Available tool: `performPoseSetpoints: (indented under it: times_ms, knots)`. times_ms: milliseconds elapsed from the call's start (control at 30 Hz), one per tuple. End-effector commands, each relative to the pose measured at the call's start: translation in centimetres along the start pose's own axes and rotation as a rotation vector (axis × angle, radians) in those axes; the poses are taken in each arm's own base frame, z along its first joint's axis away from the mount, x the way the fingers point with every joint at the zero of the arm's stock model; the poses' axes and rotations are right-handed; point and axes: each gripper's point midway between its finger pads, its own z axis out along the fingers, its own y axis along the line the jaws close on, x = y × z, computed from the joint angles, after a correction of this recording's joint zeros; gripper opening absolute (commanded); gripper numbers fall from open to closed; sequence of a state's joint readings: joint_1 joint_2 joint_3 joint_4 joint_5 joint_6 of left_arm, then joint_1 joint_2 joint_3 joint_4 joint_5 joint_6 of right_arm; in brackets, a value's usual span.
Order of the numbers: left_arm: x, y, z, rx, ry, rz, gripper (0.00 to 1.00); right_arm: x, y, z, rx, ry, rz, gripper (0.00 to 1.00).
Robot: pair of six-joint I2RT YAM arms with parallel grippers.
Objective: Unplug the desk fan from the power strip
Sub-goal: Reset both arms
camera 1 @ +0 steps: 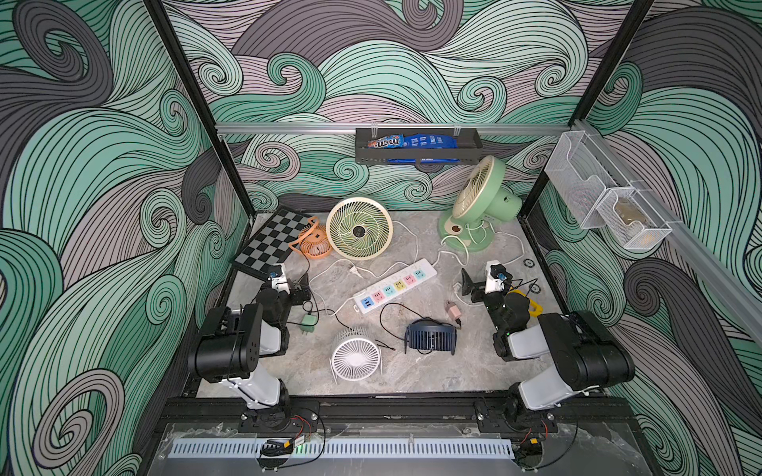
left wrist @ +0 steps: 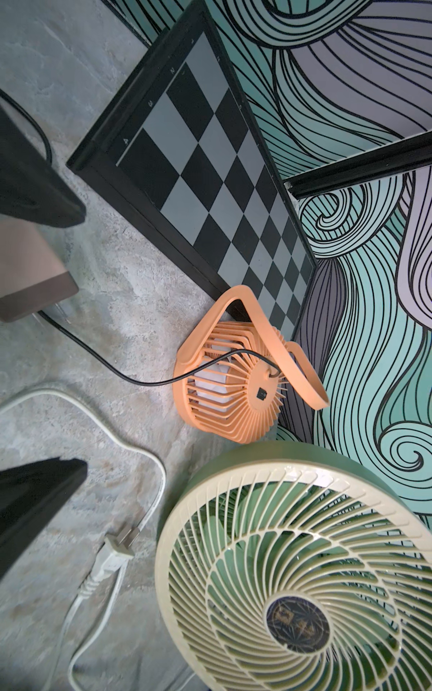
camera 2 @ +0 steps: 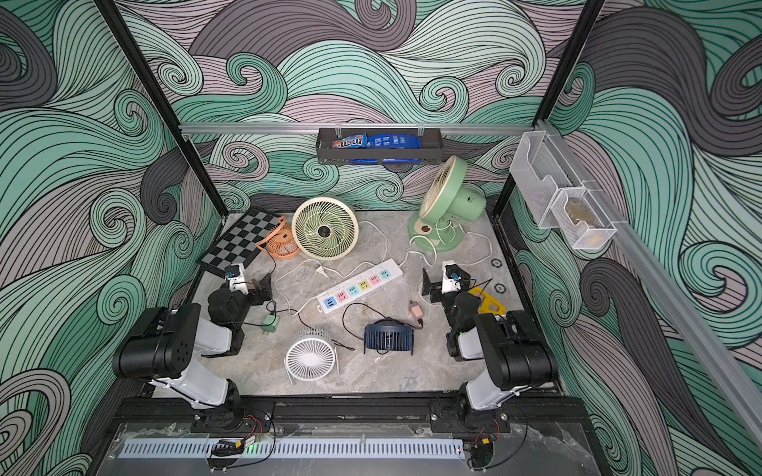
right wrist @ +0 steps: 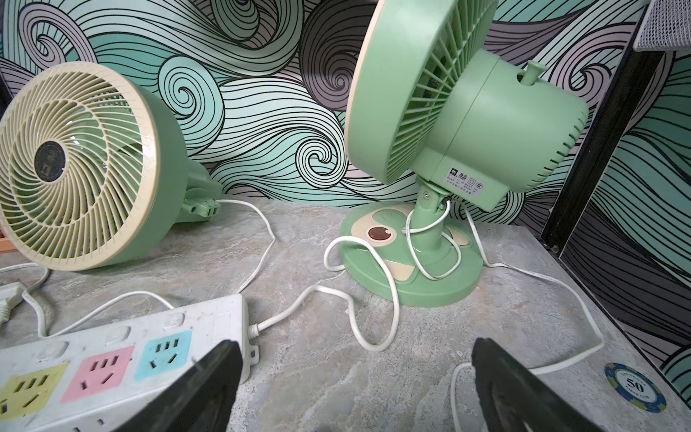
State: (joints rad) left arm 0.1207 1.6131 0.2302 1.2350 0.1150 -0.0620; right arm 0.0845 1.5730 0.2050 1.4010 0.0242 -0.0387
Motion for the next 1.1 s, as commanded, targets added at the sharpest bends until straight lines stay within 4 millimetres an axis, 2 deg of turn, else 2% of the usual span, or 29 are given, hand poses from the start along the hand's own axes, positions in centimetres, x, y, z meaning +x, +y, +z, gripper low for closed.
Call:
performPoseSetpoints:
  times_ms: [0, 300, 367, 433, 500, 567, 600, 800, 967, 1067]
  knots:
    - [-0.6, -0.2, 0.1, 0.001, -0.027, -0.002, 0.99, 0.4, -0.5, 0.4, 0.01, 0.017, 0.021, 0.99]
    - [-0.6, -0.2, 0.1, 0.0, -0.027, -0.002, 0.99, 0.0, -0.4, 0.1, 0.008, -0.002, 0.018, 0.99]
    - [-0.6, -0.2, 0.1, 0.002, -0.027, -0.002, 0.99, -1.1, -0.7, -1.4, 0.027, -0.066, 0.02, 0.99]
    - [-0.6, -0.2, 0.1, 0.001, -0.028, -0.002, 0.99, -2.2, -1.3, -4.2, 0.059, -0.153, 0.043, 0.99]
    - [-0.7, -0.2, 0.1, 0.002, -0.029, -0.002, 0.99, -2.8, -2.5, -5.8, 0.119, -0.199, 0.074, 0.99]
    - [-0.7, -0.2, 0.1, 0.001, -0.03, -0.002, 0.99, -2.1, -4.2, -5.1, 0.213, -0.166, 0.119, 0.99]
    - [-0.6, -0.2, 0.1, 0.002, -0.028, -0.002, 0.99, -1.8, -4.3, -4.6, 0.22, -0.148, 0.121, 0.99]
    - [-0.6, -0.2, 0.1, 0.001, -0.028, -0.002, 0.99, -1.4, -4.0, -3.6, 0.209, -0.115, 0.105, 0.99]
    - [-0.7, -0.2, 0.1, 0.002, -0.029, -0.002, 0.99, 0.1, -2.3, -0.2, 0.121, 0.0, 0.044, 0.99]
    - [-0.6, -0.2, 0.1, 0.002, -0.028, -0.002, 0.99, 0.1, -2.4, -0.3, 0.123, -0.007, 0.044, 0.99]
